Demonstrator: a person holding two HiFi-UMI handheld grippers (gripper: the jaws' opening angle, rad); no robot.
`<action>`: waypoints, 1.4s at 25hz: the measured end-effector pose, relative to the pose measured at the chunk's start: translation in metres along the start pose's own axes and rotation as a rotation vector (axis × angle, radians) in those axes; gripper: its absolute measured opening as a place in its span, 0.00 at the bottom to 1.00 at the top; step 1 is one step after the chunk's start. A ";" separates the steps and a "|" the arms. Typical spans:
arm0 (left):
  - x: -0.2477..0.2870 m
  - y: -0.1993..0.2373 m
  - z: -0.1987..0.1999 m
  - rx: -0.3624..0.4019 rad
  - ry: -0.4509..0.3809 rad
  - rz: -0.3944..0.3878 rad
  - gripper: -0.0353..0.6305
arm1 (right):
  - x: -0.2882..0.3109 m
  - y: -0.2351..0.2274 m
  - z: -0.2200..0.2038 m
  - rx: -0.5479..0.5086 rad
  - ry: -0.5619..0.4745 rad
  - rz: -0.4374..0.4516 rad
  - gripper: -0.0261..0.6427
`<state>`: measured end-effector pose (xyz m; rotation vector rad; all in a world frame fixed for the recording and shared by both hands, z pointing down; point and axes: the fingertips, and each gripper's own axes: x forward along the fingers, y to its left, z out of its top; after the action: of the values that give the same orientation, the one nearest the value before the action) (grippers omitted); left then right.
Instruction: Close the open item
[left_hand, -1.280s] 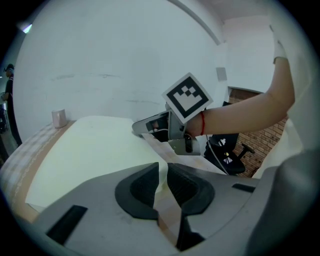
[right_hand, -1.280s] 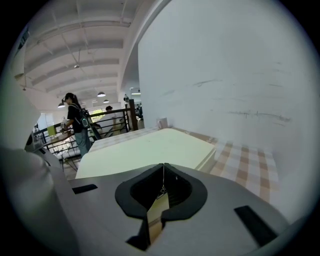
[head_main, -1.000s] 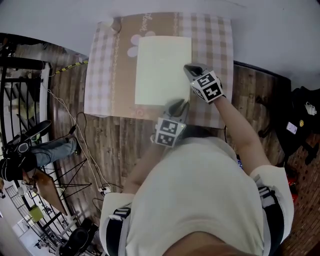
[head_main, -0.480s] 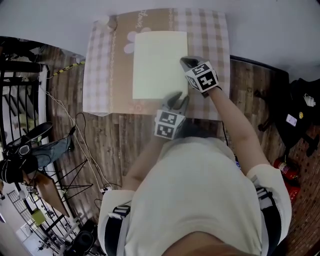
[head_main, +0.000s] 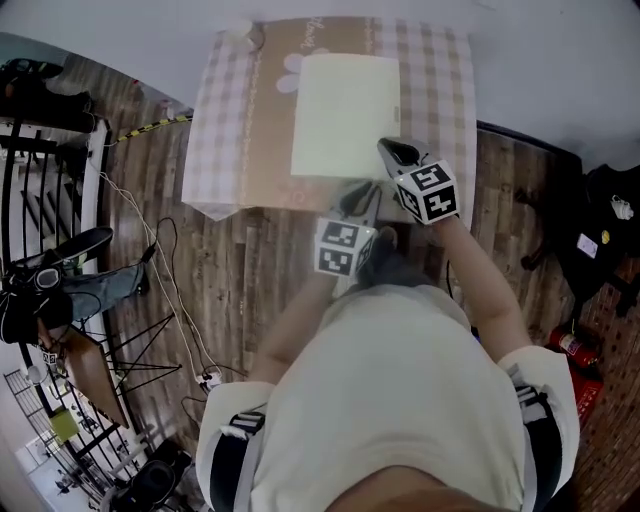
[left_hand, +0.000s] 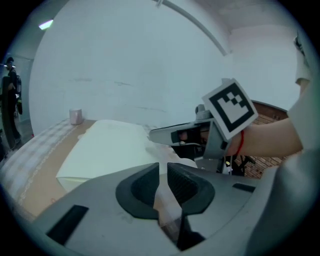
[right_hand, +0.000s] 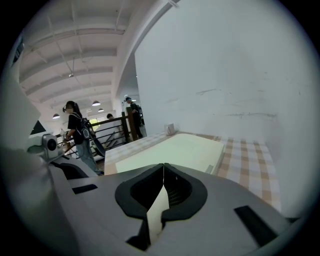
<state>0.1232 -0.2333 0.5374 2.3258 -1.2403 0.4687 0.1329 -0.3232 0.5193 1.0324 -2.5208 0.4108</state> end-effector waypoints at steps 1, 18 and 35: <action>-0.009 0.002 -0.003 -0.003 -0.011 0.013 0.12 | -0.008 0.011 -0.001 0.009 -0.014 0.004 0.04; -0.161 0.001 -0.059 -0.145 -0.085 0.089 0.06 | -0.105 0.163 -0.025 0.023 -0.120 0.037 0.04; -0.242 -0.040 -0.080 -0.146 -0.165 0.125 0.06 | -0.174 0.240 -0.044 -0.020 -0.175 0.100 0.04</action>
<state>0.0210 -0.0052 0.4750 2.2084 -1.4529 0.2223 0.0852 -0.0352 0.4506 0.9760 -2.7345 0.3363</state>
